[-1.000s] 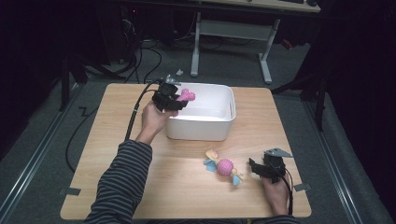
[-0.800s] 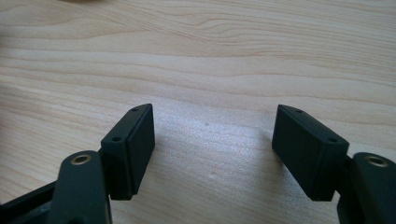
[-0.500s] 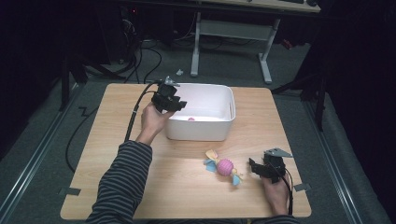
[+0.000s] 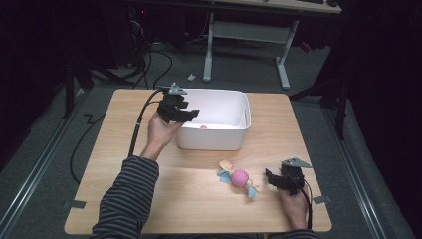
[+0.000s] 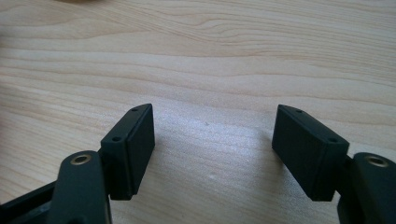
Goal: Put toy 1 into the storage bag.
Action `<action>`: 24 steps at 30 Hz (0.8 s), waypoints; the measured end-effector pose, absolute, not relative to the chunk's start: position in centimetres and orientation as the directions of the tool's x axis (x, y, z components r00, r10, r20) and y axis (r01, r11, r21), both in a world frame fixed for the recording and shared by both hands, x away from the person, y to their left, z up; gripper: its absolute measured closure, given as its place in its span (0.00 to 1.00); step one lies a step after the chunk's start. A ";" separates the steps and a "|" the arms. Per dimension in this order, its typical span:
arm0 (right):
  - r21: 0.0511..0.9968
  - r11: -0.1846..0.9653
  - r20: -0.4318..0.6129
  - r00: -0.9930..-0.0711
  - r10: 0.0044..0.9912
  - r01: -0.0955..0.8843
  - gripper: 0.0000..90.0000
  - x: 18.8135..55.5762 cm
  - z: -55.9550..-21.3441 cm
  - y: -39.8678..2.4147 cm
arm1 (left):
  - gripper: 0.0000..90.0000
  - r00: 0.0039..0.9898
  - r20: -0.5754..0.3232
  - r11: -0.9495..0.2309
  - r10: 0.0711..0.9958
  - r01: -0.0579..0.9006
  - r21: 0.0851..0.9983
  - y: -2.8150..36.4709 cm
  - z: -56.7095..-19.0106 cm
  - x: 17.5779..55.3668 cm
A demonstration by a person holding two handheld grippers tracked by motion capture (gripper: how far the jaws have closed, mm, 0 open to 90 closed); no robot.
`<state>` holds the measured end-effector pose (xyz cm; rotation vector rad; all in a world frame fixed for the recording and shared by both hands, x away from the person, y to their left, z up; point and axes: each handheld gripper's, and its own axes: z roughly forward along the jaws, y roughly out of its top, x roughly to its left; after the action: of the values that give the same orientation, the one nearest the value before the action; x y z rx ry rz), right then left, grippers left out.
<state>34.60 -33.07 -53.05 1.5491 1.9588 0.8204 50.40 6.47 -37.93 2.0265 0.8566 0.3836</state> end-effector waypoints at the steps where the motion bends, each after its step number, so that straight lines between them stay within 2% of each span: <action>1: 0.724 0.167 -0.021 -0.221 0.975 0.669 0.33 34.6 -53.1 -33.1 | 0.47 0.714 -0.045 -0.380 0.698 0.423 0.823 6.7 -37.8 50.2; 4: 0.724 0.165 -0.020 -0.218 0.976 0.669 0.33 34.6 -53.1 -33.1 | 0.45 0.714 -0.033 -0.375 0.699 0.405 0.834 7.3 -37.5 49.4; 15: 0.725 0.164 -0.021 -0.217 0.976 0.669 0.33 34.6 -53.1 -33.1 | 0.42 0.685 -0.084 -0.270 0.724 0.394 0.879 10.9 -37.6 46.9; 24: 0.724 0.164 -0.020 -0.217 0.976 0.670 0.33 34.6 -53.1 -33.1 | 0.40 0.669 -0.078 -0.270 0.739 0.401 0.875 12.5 -38.9 45.4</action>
<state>34.61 -33.06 -53.05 1.5536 1.9548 0.8196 45.43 12.45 -38.89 1.8965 0.8951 0.4296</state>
